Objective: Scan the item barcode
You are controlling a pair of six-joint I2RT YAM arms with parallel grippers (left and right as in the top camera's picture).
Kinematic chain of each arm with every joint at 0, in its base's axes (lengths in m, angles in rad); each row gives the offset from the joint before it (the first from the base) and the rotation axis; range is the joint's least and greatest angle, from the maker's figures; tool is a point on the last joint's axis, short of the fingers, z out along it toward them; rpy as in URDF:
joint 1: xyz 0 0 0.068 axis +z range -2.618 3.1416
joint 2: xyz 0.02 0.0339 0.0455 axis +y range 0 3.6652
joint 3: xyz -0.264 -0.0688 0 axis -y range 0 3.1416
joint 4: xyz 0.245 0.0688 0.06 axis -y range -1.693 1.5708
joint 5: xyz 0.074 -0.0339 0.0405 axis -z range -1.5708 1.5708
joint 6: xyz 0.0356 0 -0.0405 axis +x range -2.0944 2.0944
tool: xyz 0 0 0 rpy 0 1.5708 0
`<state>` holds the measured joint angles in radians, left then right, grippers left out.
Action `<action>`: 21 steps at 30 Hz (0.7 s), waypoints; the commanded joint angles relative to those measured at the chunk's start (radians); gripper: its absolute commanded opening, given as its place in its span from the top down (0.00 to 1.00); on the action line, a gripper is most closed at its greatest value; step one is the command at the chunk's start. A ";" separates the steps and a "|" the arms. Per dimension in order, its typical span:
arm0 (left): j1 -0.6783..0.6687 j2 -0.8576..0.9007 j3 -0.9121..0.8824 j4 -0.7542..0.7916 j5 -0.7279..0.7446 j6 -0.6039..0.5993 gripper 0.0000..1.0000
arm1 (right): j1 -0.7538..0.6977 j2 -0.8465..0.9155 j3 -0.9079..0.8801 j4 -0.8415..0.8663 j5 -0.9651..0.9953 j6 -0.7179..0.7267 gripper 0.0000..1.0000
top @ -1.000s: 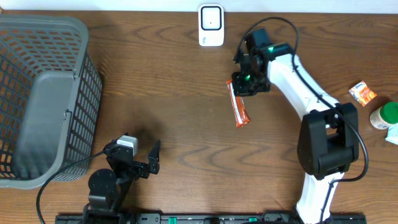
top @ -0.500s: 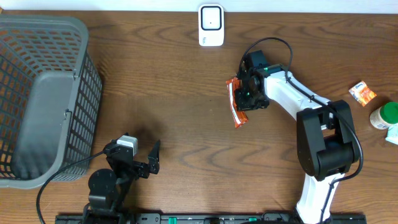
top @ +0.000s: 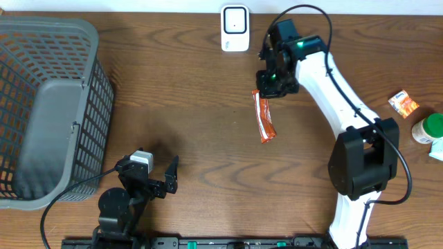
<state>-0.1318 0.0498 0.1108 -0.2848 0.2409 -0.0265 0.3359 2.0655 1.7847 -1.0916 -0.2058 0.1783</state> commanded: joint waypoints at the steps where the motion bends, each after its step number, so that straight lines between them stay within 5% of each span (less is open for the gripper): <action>1: 0.002 -0.005 -0.016 -0.024 0.009 -0.005 0.02 | 0.016 0.013 -0.077 0.040 -0.036 0.008 0.95; 12: 0.002 -0.005 -0.016 -0.024 0.009 -0.005 0.02 | 0.002 0.016 -0.405 0.288 0.002 0.053 0.94; 17: 0.002 -0.005 -0.016 -0.024 0.009 -0.005 0.02 | 0.001 0.014 -0.392 0.258 0.153 0.105 0.95; 21: 0.002 -0.005 -0.015 -0.024 0.009 -0.005 0.02 | -0.003 0.014 -0.287 0.158 0.130 0.105 0.85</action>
<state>-0.1318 0.0498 0.1108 -0.2848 0.2409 -0.0265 0.3428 2.0644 1.4349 -0.8894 -0.1501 0.2611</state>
